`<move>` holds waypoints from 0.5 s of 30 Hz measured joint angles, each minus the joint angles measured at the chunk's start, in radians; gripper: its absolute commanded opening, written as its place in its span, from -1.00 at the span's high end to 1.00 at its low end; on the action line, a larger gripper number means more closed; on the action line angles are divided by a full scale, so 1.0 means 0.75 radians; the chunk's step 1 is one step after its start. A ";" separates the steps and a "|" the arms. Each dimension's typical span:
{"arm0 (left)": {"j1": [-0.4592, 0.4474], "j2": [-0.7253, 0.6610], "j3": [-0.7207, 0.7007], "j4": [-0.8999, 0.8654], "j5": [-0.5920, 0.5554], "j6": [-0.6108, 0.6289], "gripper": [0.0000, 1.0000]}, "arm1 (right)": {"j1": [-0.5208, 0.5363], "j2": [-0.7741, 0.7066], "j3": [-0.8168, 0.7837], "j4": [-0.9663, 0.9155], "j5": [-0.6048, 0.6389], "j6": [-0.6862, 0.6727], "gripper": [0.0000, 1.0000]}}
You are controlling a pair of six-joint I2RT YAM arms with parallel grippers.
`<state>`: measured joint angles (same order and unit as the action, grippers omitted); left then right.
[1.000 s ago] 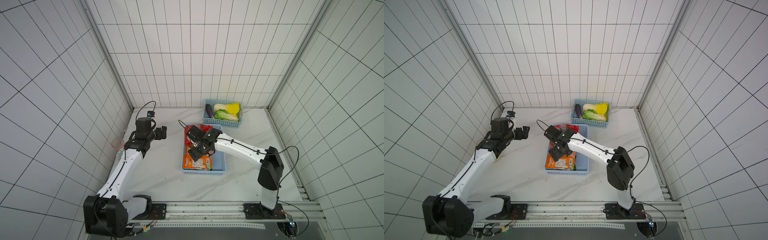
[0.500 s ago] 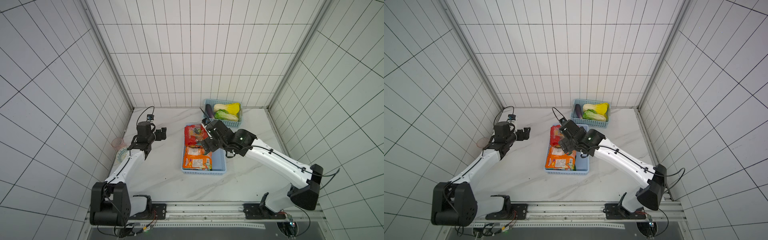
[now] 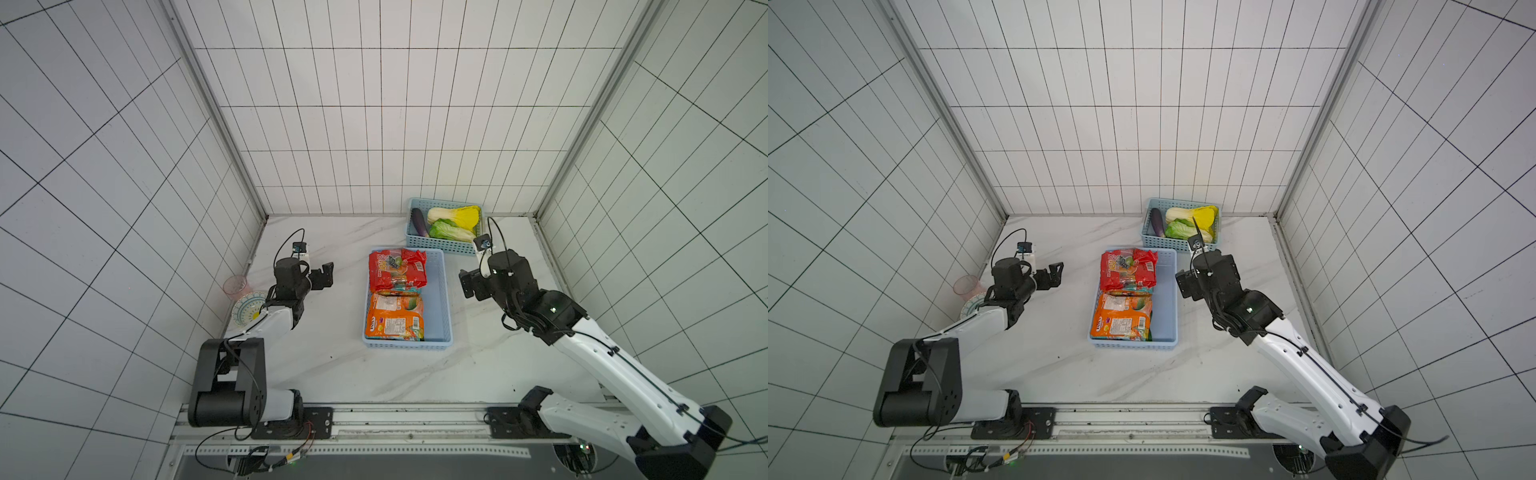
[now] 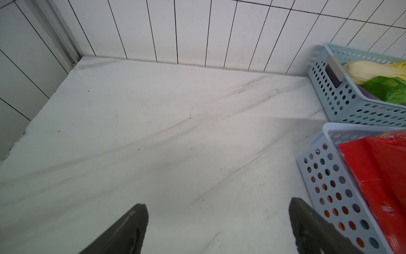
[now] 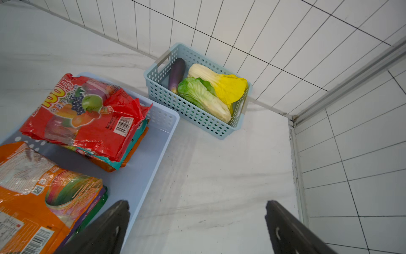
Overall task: Put the candies in the basket
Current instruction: Reset both arms
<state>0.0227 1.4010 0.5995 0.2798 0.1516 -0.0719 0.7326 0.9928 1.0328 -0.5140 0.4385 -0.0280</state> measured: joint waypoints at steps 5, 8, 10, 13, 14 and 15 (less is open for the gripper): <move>0.000 0.044 -0.080 0.128 -0.018 -0.008 -0.95 | -0.103 -0.180 -0.211 0.151 0.007 -0.085 -0.98; 0.000 0.051 -0.113 0.230 -0.067 0.003 -0.96 | -0.173 -0.266 -0.311 0.219 0.007 -0.121 -0.98; 0.004 0.071 -0.128 0.312 -0.098 0.003 -0.95 | -0.224 -0.316 -0.373 0.276 0.009 -0.135 -0.98; 0.009 0.117 -0.151 0.418 -0.135 0.002 -0.95 | -0.310 -0.369 -0.460 0.341 -0.003 -0.145 -0.98; 0.010 0.135 -0.163 0.456 -0.144 0.002 -0.95 | -0.339 -0.380 -0.483 0.354 -0.008 -0.146 -0.98; 0.011 0.151 -0.172 0.486 -0.152 0.002 -0.96 | -0.363 -0.388 -0.502 0.366 -0.012 -0.145 -0.98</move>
<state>0.0307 1.5143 0.4706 0.6441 0.0376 -0.0708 0.4606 0.7021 0.6567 -0.2398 0.4297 -0.1371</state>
